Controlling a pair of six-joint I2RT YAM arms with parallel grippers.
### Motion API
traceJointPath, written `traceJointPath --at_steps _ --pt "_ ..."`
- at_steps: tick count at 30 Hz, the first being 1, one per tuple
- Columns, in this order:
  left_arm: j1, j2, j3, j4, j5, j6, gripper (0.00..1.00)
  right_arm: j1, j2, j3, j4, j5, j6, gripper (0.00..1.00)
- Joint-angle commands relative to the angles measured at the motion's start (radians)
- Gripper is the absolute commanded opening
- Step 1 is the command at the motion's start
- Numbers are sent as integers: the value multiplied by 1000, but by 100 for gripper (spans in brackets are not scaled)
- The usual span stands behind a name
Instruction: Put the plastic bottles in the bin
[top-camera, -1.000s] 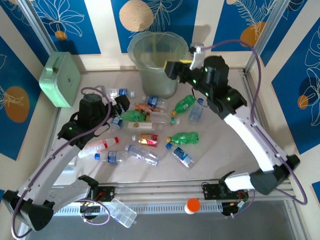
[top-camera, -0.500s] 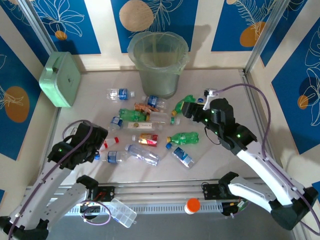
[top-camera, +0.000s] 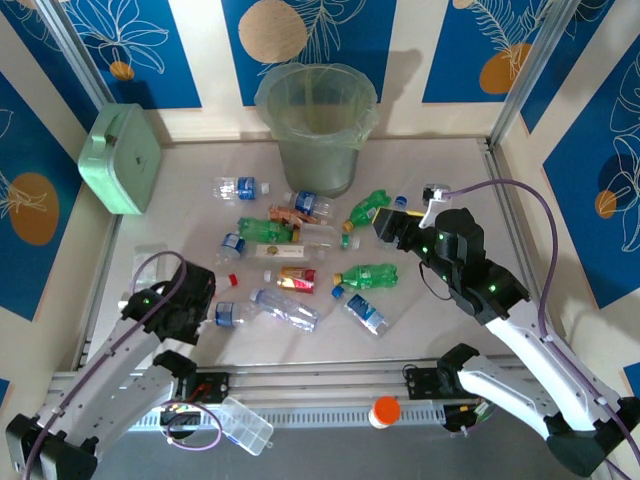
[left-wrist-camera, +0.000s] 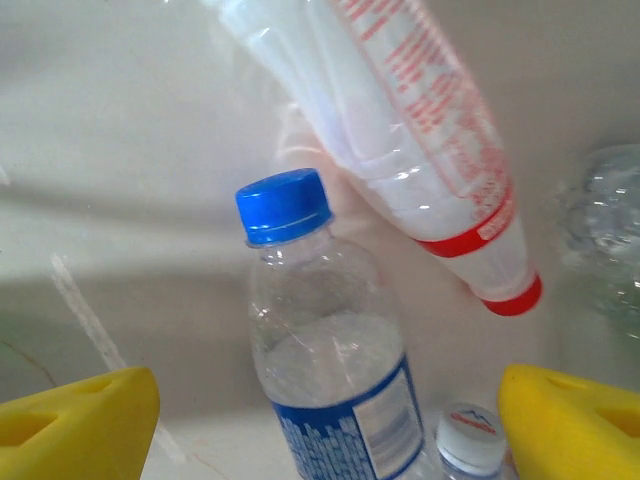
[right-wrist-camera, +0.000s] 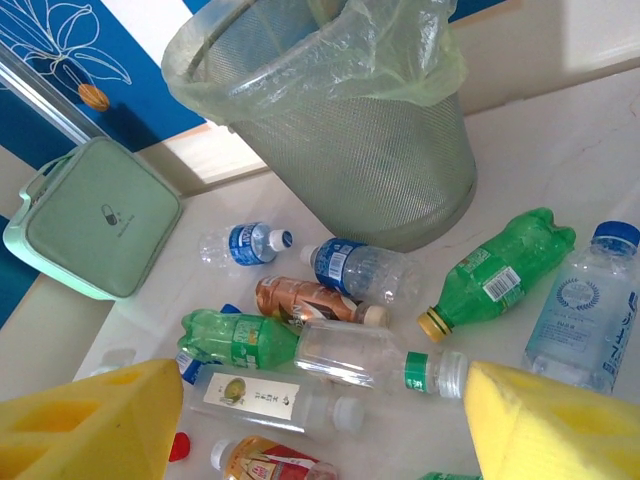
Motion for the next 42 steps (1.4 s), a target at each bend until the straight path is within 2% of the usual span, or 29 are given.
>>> traceJointPath --at_steps 1,5,17,24,28,37,39,42 --pt "10 5 -59 96 48 -40 86 -5 -21 -17 14 12 0 75" --pt "9 52 -101 196 90 -28 85 -8 -20 -27 24 12 -6 75" --pt "7 110 -171 294 91 -16 79 -17 -1 -31 34 -2 -3 75" --pt "7 109 -214 335 98 2 66 -21 8 -30 34 -6 -9 75" --pt "7 81 -200 309 79 10 58 -22 8 -21 30 -5 -9 75" --pt "7 -34 -139 190 33 34 58 -20 12 24 5 -18 -6 75" --pt "7 -58 -120 176 29 60 58 -21 12 34 -2 -29 -6 75" --pt "7 -62 -46 169 24 183 58 -15 22 55 7 -107 -25 75"
